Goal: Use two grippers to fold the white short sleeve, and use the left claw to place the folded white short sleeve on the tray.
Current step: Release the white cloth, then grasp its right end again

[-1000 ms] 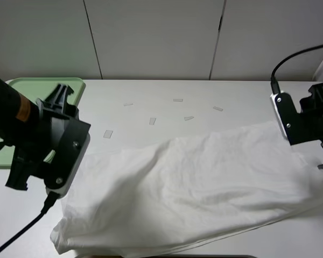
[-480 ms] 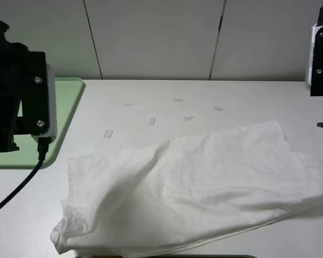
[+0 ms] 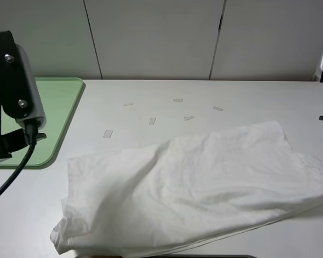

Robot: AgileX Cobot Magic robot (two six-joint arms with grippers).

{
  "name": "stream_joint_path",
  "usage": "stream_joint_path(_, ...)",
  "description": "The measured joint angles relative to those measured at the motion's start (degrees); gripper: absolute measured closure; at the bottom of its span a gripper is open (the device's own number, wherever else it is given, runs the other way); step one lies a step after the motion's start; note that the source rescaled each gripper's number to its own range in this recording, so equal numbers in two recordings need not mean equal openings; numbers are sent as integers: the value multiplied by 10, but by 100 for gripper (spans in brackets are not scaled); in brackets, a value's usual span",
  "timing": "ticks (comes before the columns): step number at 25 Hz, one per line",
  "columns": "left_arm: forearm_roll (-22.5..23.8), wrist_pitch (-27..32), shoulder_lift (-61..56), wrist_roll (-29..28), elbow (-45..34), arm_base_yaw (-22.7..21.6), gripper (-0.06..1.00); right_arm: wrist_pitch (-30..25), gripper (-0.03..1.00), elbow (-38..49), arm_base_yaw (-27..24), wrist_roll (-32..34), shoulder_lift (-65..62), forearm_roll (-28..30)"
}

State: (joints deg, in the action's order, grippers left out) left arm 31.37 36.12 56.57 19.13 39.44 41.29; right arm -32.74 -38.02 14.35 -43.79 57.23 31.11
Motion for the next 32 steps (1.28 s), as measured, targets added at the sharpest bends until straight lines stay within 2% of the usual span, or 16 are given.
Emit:
stream_joint_path(6, -7, 21, -41, -95, 0, 0, -5, -1, -3, 0, 0, 3, -12, -2)
stream_joint_path(7, -8, 41, -70, -141, 0, 0, -5, -1, -3, 0, 0, 14, -13, -2)
stream_joint_path(9, -22, 52, -115, -191, 0, 0, -5, -1, -3, 0, 0, 33, -13, -3)
stream_joint_path(11, -49, 48, -165, -211, 0, 0, -5, 0, -3, 0, 0, 58, -13, -3)
stream_joint_path(17, -148, 14, -335, -214, 0, 0, -5, 22, -3, 0, 0, 109, -13, -4)
stream_joint_path(20, -192, 44, -398, -214, 0, 0, -5, 42, -3, 0, 0, 128, -13, -20)
stream_joint_path(23, -234, 106, -433, -212, 0, 0, -5, 55, -3, 0, 0, 131, -13, -45)
stream_joint_path(27, -258, 167, -458, -195, 0, 0, -5, 73, -3, 0, 0, 132, -13, -89)
stream_joint_path(29, -259, 175, -462, -191, -3, 0, -5, 76, -3, 0, 0, 133, -13, -99)
stream_joint_path(32, -260, 197, -472, -191, -22, 0, -5, 83, -3, 0, 0, 133, -13, -152)
